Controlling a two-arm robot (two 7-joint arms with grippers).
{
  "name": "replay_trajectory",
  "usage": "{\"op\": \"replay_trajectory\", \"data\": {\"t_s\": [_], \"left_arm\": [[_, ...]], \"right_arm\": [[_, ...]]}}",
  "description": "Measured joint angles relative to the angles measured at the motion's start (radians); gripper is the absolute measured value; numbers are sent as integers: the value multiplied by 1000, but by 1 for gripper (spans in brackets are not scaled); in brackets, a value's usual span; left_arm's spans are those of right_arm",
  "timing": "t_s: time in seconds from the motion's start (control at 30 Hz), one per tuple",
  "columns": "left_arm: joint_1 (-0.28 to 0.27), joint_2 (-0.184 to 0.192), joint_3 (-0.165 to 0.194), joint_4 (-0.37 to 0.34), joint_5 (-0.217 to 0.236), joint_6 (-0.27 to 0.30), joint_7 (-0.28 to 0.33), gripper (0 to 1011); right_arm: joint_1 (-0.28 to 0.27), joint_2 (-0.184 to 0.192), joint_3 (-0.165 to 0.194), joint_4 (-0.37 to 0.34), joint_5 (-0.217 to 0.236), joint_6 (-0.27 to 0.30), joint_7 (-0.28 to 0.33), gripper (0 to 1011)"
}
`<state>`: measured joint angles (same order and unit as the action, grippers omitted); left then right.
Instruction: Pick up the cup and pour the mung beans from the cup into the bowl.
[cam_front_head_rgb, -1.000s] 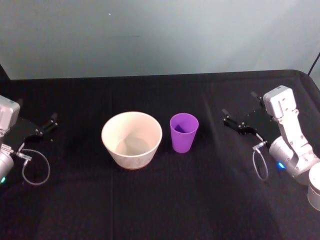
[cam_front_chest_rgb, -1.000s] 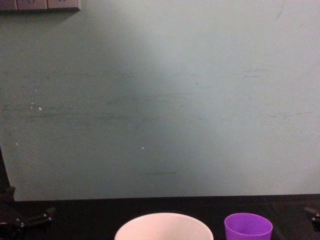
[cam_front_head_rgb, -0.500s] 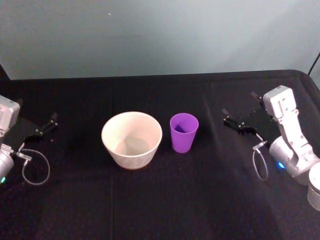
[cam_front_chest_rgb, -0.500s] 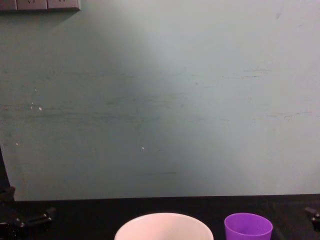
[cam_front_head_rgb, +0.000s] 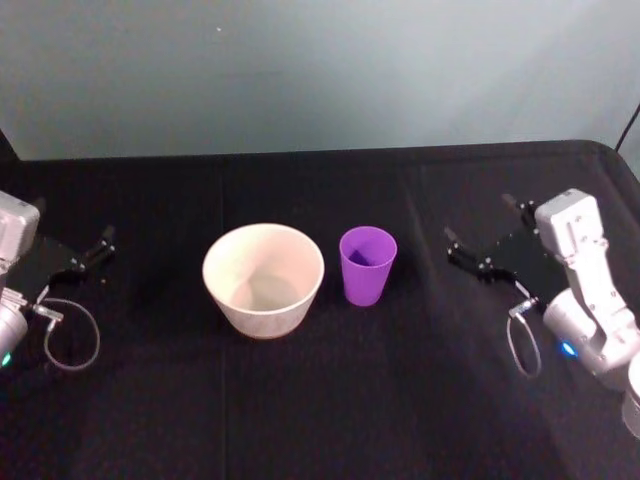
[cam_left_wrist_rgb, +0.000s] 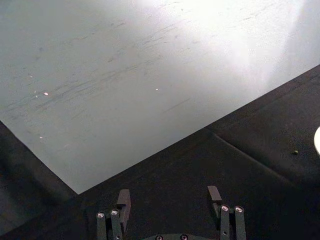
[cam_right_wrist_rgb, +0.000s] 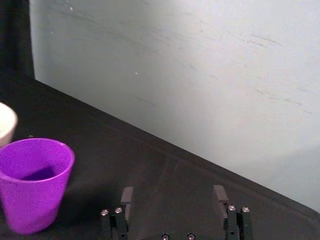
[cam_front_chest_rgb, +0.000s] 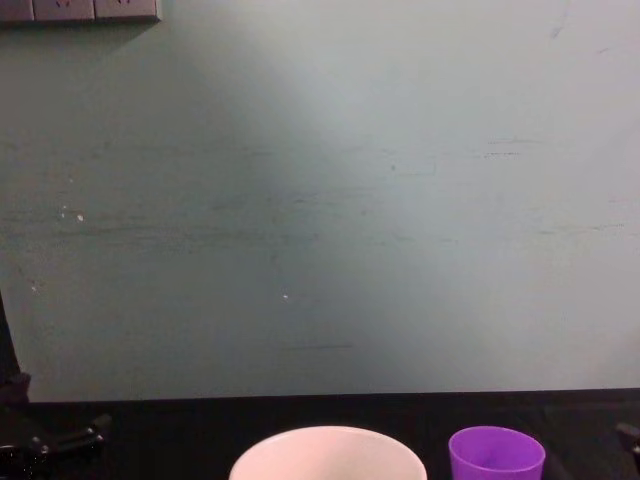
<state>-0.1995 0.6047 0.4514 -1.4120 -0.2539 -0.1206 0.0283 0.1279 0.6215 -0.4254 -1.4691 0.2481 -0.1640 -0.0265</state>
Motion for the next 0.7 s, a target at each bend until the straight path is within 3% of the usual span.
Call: {"op": "replay_trajectory", "data": {"t_s": [0.13, 0.3, 0.4, 0.43, 0.53, 0.7], "left_arm": [[0, 0, 0, 0, 0, 0, 0, 1000], [0, 0, 0, 0, 0, 0, 0, 1000], [0, 0, 0, 0, 0, 0, 0, 1000], [0, 0, 0, 0, 0, 0, 0, 1000], [0, 0, 0, 0, 0, 0, 0, 1000], [0, 0, 0, 0, 0, 0, 0, 1000]], "right_arm": [[-38, 14, 19, -22, 30, -30, 30, 1002], [-100, 40, 54, -38, 125, -72, 122, 1003], [-128, 56, 67, -36, 196, -92, 215, 1003], [-128, 56, 67, -36, 196, -92, 215, 1003], [-132, 61, 60, -20, 238, -103, 307, 1003], [-117, 45, 40, 8, 255, -131, 395, 1003]]}}
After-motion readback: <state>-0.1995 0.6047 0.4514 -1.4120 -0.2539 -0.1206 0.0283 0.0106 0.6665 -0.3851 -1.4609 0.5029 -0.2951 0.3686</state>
